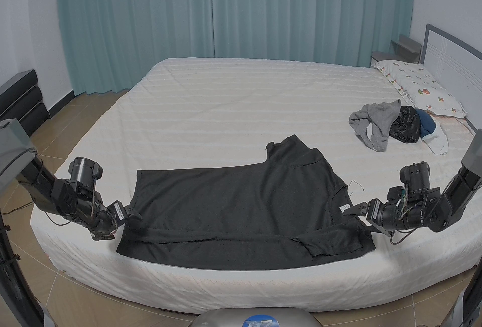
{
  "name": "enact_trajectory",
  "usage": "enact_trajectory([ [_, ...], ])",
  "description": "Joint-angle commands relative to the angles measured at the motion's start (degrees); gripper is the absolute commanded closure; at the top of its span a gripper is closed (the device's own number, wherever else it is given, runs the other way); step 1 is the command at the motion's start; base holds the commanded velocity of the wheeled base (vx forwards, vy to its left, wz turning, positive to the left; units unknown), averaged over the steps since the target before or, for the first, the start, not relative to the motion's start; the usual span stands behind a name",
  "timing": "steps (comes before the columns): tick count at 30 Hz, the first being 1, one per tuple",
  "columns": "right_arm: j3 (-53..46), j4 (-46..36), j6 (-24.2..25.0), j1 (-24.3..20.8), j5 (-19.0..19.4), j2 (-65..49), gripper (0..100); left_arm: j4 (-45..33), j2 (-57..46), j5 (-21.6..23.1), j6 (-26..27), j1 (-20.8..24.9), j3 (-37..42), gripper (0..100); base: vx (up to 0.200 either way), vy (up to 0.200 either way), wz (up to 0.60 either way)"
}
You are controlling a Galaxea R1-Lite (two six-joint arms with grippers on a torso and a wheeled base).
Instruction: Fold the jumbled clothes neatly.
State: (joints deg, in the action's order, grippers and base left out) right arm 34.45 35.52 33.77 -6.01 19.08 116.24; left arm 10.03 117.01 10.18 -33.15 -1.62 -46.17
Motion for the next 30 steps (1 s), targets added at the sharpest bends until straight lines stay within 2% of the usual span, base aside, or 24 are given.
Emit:
enact_trajectory([
  [1,-4.13,2.36,1.83,1.26,3.42,-4.35,0,-0.19,-4.77,0.98,-2.19,-2.33,0.64,0,0.0,0.0,0.0],
  [6,-8.08,6.49,2.44,1.88,5.97,-3.3,0,0.25,-4.59,3.0,-7.28,-2.42,-0.06,0,0.0,0.0,0.0],
  [10,-8.87,9.13,2.53,2.23,5.97,-2.16,0,0.16,-4.68,5.82,-7.37,-2.42,0.2,0,0.15,0.0,0.0],
  [16,-8.87,9.3,2.53,2.14,5.97,-1.36,0,-0.28,-6.26,5.9,-7.37,-2.33,0.55,0,0.2,0.0,0.0],
  [19,-8.96,9.48,2.53,2.23,5.97,-1.36,0,-0.63,-8.99,6.52,-7.11,-1.81,2.04,0,0.0,0.0,0.0],
  [25,-9.31,9.56,2.44,2.14,5.97,-1.8,0,-3.18,-12.42,7.14,-5.0,1.62,5.21,0,0.0,0.0,0.0],
  [27,-9.75,9.56,2.44,2.05,5.97,-1.98,0,-7.48,-14.52,7.22,-4.38,3.99,5.03,0,0.0,0.0,0.0],
  [30,-9.84,9.56,2.44,1.88,5.97,-2.07,0,-9.86,-15.58,7.22,-4.38,5.58,4.86,0,0.0,0.0,0.0],
])
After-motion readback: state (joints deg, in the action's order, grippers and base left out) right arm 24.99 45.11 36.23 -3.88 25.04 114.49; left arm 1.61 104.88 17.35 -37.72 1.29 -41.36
